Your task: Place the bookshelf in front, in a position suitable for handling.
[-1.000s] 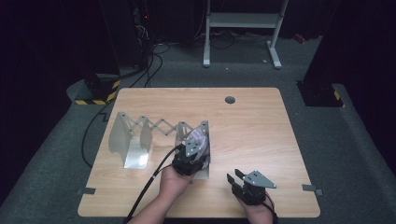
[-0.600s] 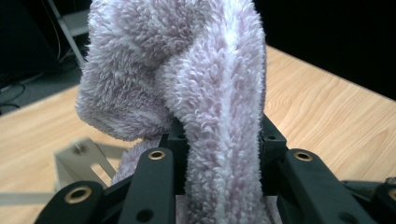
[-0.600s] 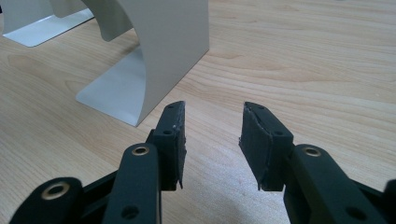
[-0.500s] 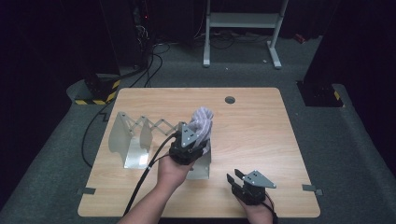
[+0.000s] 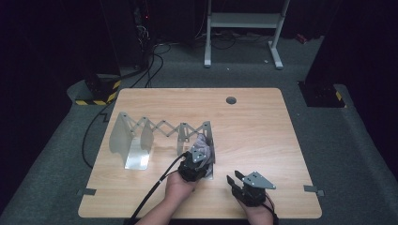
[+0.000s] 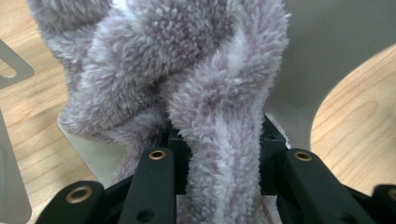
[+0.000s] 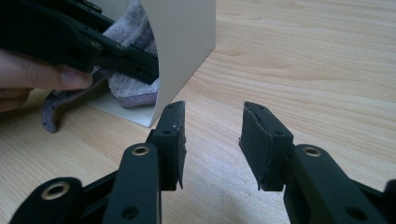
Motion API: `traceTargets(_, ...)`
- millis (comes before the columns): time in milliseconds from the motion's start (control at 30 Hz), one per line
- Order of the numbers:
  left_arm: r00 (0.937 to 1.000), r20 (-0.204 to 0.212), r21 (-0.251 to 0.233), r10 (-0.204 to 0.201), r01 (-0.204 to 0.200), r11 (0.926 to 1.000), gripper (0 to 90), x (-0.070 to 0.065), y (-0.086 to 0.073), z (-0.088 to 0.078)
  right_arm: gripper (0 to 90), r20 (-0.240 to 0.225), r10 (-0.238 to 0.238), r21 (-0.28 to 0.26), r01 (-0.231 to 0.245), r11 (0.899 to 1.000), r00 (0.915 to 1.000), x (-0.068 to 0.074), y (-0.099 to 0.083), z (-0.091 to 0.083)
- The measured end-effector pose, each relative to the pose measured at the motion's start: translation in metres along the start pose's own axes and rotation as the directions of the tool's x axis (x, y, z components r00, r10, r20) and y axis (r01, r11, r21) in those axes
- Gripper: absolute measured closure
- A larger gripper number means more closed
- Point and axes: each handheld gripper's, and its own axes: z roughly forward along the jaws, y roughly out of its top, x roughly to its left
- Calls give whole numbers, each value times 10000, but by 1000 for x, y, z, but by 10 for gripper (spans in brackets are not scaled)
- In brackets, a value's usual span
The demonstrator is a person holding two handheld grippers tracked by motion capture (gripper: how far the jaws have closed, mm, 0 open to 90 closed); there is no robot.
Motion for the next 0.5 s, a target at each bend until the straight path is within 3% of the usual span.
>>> traceTargets(167,9999,129,-398,-12,18,9992,668,0,1,-14,601,-15,-5,-5,5,10000,10000,1,0,0)
traceTargets(267,9996,159,-704,226,-214,9973,666,-3,0,-26,600,9,48,-13,-48,10000,10000,0,0,0)
traceTargets(500,9986,192,-1482,489,-455,9879,664,-6,-7,-55,597,35,38,43,-38,10000,10000,-1,0,1)
